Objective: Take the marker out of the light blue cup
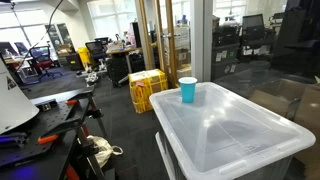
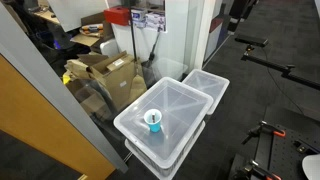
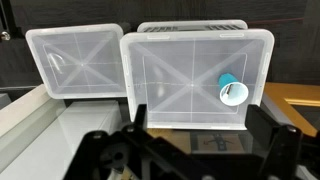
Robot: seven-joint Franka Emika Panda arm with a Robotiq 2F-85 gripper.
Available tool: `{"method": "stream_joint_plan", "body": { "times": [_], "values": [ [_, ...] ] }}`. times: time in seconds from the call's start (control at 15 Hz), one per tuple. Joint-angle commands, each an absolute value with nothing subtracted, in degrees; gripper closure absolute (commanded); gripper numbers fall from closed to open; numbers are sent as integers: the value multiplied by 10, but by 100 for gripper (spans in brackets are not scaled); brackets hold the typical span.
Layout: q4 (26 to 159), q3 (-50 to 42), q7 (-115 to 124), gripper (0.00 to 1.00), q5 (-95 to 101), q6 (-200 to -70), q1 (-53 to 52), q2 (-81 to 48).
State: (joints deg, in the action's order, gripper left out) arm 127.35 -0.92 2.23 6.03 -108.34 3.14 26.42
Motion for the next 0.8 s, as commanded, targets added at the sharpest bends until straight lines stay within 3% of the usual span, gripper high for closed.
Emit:
{"method": "stream_joint_plan", "body": {
  "times": [0.0, 0.73],
  "values": [
    [1272, -10, 23, 0, 61, -1082, 30, 264],
    [1302, 1, 42, 0, 65, -1159, 27, 262]
  ]
}}
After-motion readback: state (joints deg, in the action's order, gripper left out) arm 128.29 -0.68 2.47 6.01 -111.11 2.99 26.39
